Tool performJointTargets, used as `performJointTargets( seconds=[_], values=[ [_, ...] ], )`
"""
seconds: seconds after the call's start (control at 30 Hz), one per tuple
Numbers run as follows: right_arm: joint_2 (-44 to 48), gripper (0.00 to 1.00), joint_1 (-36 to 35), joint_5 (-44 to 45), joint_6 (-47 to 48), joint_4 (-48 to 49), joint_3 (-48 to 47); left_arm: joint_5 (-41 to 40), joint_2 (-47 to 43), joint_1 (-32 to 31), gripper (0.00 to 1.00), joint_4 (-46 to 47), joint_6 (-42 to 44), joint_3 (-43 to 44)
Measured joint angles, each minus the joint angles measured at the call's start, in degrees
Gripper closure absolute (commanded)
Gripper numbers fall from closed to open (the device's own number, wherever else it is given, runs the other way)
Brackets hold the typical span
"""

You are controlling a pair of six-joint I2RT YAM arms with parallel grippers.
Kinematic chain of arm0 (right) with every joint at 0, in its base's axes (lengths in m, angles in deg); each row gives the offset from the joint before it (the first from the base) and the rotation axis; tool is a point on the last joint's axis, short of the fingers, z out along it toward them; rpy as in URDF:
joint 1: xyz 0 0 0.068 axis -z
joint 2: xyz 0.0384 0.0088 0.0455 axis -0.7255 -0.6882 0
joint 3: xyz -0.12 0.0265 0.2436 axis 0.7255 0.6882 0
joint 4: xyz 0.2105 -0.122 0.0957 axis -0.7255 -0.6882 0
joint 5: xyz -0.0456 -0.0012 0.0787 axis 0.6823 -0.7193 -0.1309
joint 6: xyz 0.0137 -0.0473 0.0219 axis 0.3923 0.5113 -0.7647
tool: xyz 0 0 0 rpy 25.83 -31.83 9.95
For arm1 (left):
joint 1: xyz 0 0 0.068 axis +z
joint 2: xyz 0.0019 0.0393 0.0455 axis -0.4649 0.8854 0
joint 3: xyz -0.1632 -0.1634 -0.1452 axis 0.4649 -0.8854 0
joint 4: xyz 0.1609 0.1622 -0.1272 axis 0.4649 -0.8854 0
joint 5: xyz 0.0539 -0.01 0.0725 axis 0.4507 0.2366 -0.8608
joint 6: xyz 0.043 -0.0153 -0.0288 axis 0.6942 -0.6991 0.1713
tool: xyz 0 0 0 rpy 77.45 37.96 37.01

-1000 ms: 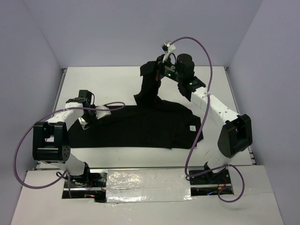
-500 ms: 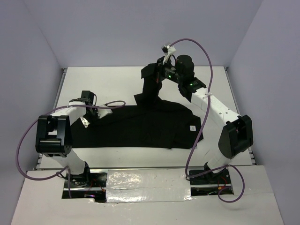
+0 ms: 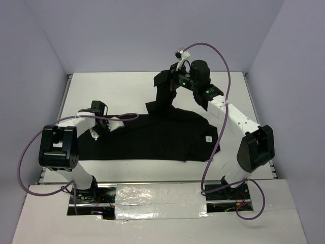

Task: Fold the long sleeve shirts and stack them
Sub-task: Fold the shirt

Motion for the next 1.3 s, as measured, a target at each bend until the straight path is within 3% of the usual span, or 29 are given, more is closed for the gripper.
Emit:
performJointTargets(
  seconds=[0.5,0.7,0.77,0.8,1.0,1.1,1.23,1.3],
  values=[
    [1.49,1.0,1.51,1.16,2.1,-1.66,0.0,0.07,0.22,0.17,0.96,-2.82,-0.33,6.51],
    [1.49,1.0,1.62,1.05,2.36,-2.27,0.0,0.68,-0.07,-0.37,0.55,-3.37,1.03,5.42],
    [1.49,1.0,1.64,1.01,2.36,-2.36,0.0,1.07,-0.42,-1.6,0.45,-3.45,0.74,4.5],
    [1.49,1.0,1.64,0.98,2.34,-2.38,0.0,1.55,-0.61,-2.56,0.23,-3.5,0.07,4.35],
    [1.49,1.0,1.64,0.9,2.36,-2.78,0.0,1.95,-2.62,-7.93,0.29,1.62,-2.05,1.77],
    [1.49,1.0,1.64,0.87,2.6,-2.99,0.0,0.22,-1.66,-8.63,0.41,3.23,-2.21,0.22],
    [1.49,1.0,1.66,0.87,2.93,-3.19,0.0,-2.51,0.24,-8.61,0.66,4.85,-2.14,0.2],
    [1.49,1.0,1.66,0.87,2.97,-3.34,0.0,-3.67,0.44,-8.57,0.71,5.68,-1.99,0.2]
  ],
)
